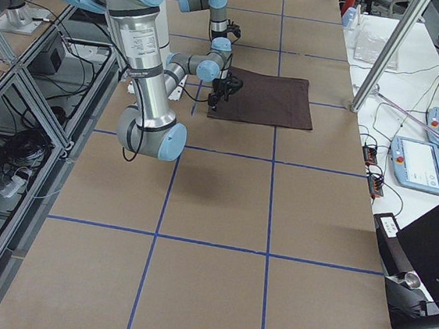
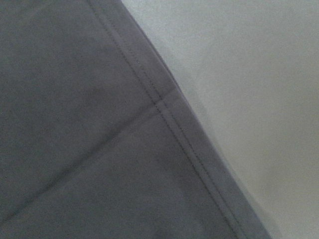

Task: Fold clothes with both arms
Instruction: 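Grasp the near corners of the folded shirt with both grippers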

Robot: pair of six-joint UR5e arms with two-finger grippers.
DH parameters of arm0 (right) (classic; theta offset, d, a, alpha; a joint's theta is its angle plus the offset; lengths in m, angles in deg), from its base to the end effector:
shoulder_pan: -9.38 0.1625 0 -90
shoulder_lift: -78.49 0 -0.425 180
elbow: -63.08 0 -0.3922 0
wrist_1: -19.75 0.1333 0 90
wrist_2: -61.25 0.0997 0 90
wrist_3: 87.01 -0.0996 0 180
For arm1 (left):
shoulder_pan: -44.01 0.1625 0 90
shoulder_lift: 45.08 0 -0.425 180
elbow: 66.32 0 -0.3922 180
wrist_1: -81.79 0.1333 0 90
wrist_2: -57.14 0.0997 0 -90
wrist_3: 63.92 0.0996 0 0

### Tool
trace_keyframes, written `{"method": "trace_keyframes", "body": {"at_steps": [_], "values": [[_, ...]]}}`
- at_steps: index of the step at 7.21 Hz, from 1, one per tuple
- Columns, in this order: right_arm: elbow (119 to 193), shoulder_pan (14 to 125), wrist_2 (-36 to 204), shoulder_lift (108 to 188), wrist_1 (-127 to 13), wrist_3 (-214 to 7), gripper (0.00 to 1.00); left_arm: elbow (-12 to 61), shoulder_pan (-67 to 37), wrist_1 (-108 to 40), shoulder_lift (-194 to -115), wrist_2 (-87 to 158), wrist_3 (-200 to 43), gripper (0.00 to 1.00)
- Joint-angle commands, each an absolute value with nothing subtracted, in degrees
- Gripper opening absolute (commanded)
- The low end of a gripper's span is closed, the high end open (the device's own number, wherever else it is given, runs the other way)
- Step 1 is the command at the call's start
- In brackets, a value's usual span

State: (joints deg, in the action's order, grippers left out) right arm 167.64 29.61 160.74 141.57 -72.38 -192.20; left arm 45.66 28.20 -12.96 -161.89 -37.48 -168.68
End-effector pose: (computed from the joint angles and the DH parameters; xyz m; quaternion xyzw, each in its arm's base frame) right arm -0.5466 -0.3260 0.2944 -0.0631 -0.3386 0.2589 0.9024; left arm 0.5328 -0.2811 0.2256 -0.0319 0.4504 -0.2177 0.8653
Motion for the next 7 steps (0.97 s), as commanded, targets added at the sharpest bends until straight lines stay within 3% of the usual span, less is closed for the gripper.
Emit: {"method": "trace_keyframes", "body": {"at_steps": [1,7], "values": [[167.3,29.8,161.3,142.5,-70.4,-192.3,1.00,45.7,28.2,-13.0,-161.9,-37.5,-168.7,0.00],[167.3,29.9,162.0,144.3,-70.0,-192.5,1.00,45.7,28.1,-13.0,-162.0,-37.4,-168.7,0.00]]}}
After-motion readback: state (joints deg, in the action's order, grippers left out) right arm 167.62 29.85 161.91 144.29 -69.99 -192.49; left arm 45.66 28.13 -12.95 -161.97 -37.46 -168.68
